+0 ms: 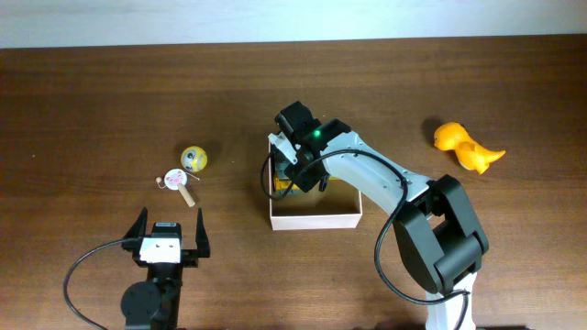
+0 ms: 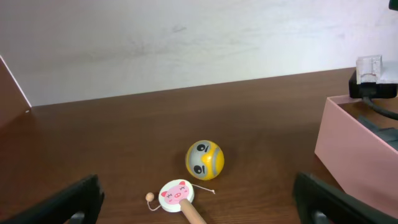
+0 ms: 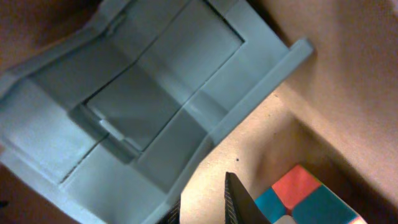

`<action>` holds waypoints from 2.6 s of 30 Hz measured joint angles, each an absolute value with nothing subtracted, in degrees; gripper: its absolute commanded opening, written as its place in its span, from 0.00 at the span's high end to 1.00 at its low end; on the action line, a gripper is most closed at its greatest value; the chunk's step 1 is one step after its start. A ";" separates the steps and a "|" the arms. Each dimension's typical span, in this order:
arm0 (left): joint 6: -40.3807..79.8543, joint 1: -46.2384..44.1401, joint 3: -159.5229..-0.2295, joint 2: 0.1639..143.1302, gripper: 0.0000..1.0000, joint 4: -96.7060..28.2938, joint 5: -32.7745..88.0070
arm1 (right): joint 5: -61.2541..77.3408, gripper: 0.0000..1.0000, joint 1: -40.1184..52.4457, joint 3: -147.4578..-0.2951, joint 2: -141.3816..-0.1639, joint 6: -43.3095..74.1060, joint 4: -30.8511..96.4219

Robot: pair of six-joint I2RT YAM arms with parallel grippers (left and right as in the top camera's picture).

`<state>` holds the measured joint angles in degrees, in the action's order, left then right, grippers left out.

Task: Pack container
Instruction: 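Raise the right gripper out of the box toward the orange duck, then move the left gripper over the yellow ball and grasp it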

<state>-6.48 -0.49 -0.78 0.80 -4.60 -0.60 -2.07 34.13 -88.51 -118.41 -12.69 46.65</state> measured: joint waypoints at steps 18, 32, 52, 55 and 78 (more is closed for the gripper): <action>-6.48 -0.49 -0.78 0.80 0.01 -4.58 -0.60 | -6.04 0.66 33.89 -95.04 -118.41 -13.08 52.47; -6.48 -0.49 -0.78 0.80 0.01 -4.60 -0.58 | -6.20 0.38 33.47 -114.34 -118.39 -7.49 70.15; -6.48 -0.49 -0.78 0.80 0.01 -4.60 -0.60 | -9.10 0.01 10.74 -123.22 -118.34 13.80 84.01; -6.48 -0.49 -0.78 0.80 0.01 -4.60 -0.60 | -9.26 0.01 7.51 -123.22 -118.34 15.27 86.39; -0.10 3.14 -49.93 50.81 0.01 -32.53 -1.61 | -10.37 0.01 4.75 -123.31 -118.26 16.32 90.30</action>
